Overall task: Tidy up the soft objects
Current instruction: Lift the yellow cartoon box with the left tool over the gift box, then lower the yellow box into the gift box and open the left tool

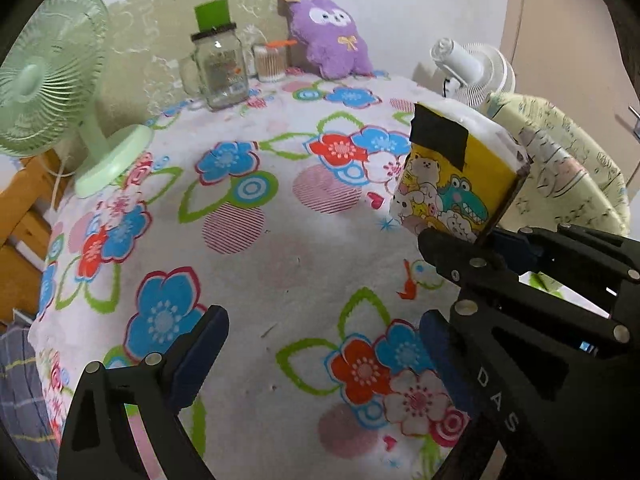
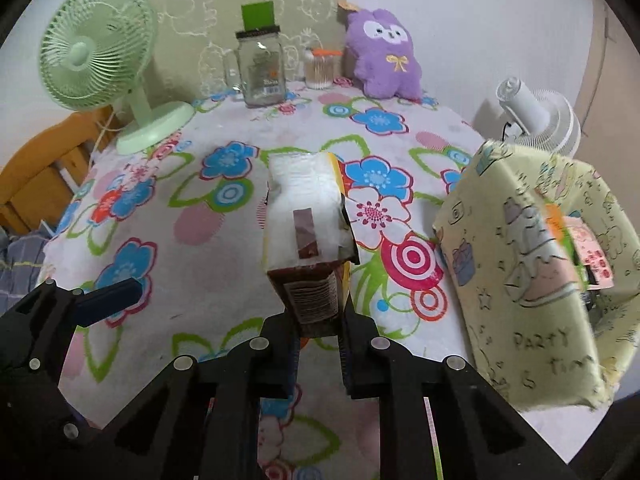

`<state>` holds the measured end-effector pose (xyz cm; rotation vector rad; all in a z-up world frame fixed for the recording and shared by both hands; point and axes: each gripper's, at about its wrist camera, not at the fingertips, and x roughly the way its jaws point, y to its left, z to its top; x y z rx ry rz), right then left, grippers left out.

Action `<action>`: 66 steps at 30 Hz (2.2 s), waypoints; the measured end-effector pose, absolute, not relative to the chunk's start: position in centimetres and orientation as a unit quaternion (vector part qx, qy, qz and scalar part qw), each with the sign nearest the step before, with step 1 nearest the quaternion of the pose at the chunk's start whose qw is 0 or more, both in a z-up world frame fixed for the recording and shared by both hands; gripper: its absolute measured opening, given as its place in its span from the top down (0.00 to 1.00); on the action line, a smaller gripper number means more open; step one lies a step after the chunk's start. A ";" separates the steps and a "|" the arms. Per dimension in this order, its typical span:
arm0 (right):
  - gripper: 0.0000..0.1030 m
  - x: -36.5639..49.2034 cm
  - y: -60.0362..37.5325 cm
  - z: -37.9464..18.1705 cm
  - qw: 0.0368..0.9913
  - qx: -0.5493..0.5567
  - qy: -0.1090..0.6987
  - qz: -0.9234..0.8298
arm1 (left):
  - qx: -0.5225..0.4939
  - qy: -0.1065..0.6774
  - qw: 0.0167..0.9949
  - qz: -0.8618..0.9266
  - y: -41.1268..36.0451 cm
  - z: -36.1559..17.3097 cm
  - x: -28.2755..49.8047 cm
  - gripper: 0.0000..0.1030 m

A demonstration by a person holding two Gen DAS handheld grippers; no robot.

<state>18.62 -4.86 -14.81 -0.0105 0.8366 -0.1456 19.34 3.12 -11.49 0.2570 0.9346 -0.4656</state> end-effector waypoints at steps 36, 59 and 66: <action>0.82 6.4 -9.6 -5.6 0.950 -0.036 0.309 -0.002 | 0.082 0.344 0.924 -0.143 -1.7 -2.5 7.5 0.05; 0.81 8.7 -19.9 -3.5 0.955 -0.046 0.291 -0.030 | 0.079 0.332 0.926 -0.163 -11.8 -2.2 10.3 0.04; 0.74 10.1 -22.0 -5.4 0.948 -0.025 0.314 -0.040 | 0.090 0.350 0.919 -0.160 -13.1 -4.0 11.5 0.04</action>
